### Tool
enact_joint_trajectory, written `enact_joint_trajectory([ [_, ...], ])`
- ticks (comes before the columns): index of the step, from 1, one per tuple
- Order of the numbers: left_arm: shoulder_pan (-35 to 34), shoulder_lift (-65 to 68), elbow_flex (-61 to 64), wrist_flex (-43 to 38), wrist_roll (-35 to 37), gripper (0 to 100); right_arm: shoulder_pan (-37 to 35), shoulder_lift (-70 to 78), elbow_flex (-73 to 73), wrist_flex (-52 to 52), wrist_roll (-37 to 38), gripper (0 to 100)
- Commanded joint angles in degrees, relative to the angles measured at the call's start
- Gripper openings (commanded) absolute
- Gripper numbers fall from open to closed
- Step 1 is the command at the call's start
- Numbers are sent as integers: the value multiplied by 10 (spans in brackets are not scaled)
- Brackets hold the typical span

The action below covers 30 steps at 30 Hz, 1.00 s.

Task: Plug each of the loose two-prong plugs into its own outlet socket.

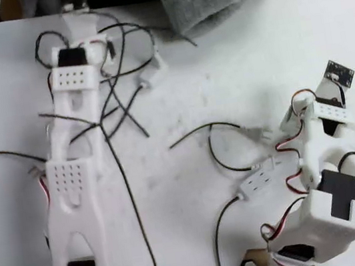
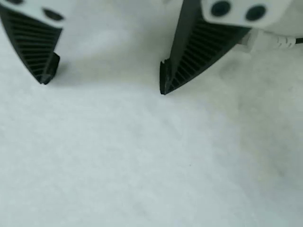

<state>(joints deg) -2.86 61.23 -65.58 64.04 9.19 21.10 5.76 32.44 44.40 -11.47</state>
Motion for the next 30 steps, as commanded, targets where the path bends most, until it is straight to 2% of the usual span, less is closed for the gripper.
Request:
enact_joint_trajectory([
  [1, -29, 24, -28, -32, -30, 107, -6, -24, -4, -5, 5, 342],
  [6, -38, 35, -37, 28, -128, 282, -6, -24, -4, -5, 5, 342],
  [15, -54, 34, -309, 240, -163, 302, -11, -24, -4, -5, 5, 342],
  [19, -86, -33, -284, 326, -209, 302, -11, -24, -4, -5, 5, 342],
  [22, -120, -76, -280, 389, -210, 298, -12, -24, -4, -5, 5, 342],
  [26, -195, -135, -216, 387, -198, 298, -12, -24, -4, -5, 5, 342],
  [30, -244, -218, -84, 386, -198, 299, -13, -24, -4, -5, 6, 342],
])
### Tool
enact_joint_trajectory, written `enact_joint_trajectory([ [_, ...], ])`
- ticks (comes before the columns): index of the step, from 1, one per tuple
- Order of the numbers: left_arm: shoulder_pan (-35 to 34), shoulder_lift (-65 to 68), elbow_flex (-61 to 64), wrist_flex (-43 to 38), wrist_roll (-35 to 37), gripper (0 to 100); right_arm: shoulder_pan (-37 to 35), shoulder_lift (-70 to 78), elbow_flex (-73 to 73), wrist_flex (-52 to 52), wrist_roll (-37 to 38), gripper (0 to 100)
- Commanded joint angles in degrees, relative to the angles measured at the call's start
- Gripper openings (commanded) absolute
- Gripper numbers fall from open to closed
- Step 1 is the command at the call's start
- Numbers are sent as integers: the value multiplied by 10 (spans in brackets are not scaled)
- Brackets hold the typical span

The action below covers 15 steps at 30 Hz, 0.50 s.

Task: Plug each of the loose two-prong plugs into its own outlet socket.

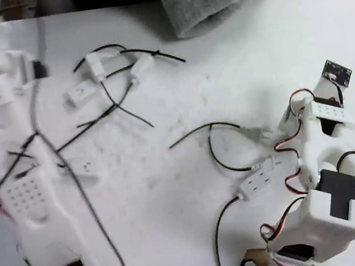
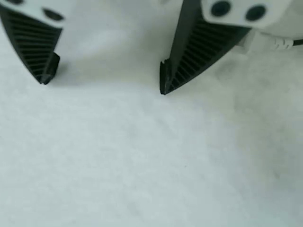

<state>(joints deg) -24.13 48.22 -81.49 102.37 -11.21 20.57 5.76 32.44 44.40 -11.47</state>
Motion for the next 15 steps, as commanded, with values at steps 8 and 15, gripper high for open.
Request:
enact_joint_trajectory([
  [8, 22, -145, 314, -53, -122, 302, -15, -24, -4, -5, 25, 342],
  [15, 62, -144, 392, -132, -375, 302, -15, -24, -3, -5, 27, 342],
])
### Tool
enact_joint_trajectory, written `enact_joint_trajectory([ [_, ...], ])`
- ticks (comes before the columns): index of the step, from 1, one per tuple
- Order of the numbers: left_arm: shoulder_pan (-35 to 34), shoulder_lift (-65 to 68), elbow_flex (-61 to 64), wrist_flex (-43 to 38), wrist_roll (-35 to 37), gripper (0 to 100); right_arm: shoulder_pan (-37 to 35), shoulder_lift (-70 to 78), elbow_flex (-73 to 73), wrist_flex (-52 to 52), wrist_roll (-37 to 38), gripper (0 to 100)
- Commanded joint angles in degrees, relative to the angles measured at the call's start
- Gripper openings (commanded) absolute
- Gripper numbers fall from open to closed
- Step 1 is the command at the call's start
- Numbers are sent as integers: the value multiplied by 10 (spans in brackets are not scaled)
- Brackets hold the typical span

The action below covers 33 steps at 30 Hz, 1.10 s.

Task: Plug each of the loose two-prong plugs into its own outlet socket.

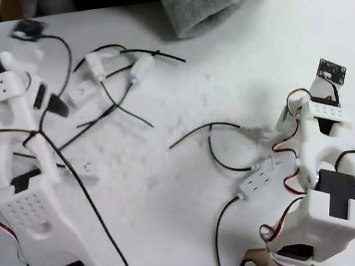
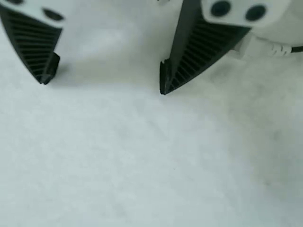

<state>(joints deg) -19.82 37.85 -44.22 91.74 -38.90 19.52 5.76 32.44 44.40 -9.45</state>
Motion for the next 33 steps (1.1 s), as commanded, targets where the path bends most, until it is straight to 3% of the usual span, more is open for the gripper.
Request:
enact_joint_trajectory([
  [1, 23, -40, 30, -34, -115, 302, -3, -24, -3, -5, 7, 342],
  [11, 47, -39, 123, -233, -165, 298, -4, -24, -4, -5, 8, 342],
  [17, 83, 4, 138, -296, -187, 298, -4, -24, -4, -6, 8, 342],
  [23, 100, 127, 24, -288, -186, 297, -3, -24, -4, -6, 8, 342],
  [28, 91, 232, -136, -206, -188, 287, -4, -24, -4, -9, 8, 342],
  [33, 87, 315, -324, -118, -195, 150, -4, -24, -4, -13, 8, 342],
])
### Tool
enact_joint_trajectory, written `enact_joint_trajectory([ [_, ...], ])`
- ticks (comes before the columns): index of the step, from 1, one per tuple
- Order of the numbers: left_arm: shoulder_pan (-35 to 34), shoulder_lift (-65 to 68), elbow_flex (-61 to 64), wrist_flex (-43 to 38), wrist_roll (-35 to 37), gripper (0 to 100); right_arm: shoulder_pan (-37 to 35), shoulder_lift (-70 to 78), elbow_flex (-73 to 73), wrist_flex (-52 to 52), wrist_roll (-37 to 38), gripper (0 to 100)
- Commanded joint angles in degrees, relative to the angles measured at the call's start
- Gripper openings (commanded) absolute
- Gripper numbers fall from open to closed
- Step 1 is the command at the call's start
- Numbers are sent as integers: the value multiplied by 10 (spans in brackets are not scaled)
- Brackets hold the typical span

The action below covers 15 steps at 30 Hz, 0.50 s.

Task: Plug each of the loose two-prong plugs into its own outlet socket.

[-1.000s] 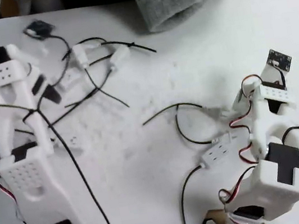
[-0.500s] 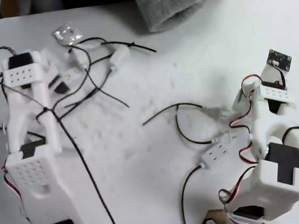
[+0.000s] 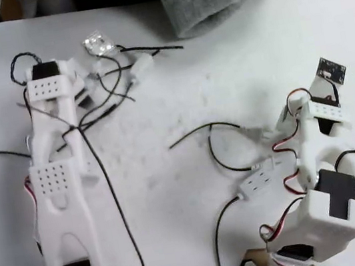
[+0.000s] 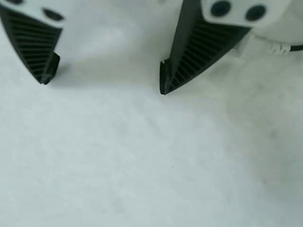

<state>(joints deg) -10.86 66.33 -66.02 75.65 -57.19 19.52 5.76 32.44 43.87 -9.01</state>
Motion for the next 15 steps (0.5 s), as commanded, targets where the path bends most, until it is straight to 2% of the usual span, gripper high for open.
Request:
enact_joint_trajectory([
  [1, -1, 45, -135, 61, -25, 124, -4, -24, -4, -7, 4, 342],
  [5, -2, 106, -205, 75, -66, 75, -3, -24, -4, -7, 4, 342],
  [15, -21, 155, -260, 31, -66, 76, -2, -24, -4, -7, 4, 342],
])
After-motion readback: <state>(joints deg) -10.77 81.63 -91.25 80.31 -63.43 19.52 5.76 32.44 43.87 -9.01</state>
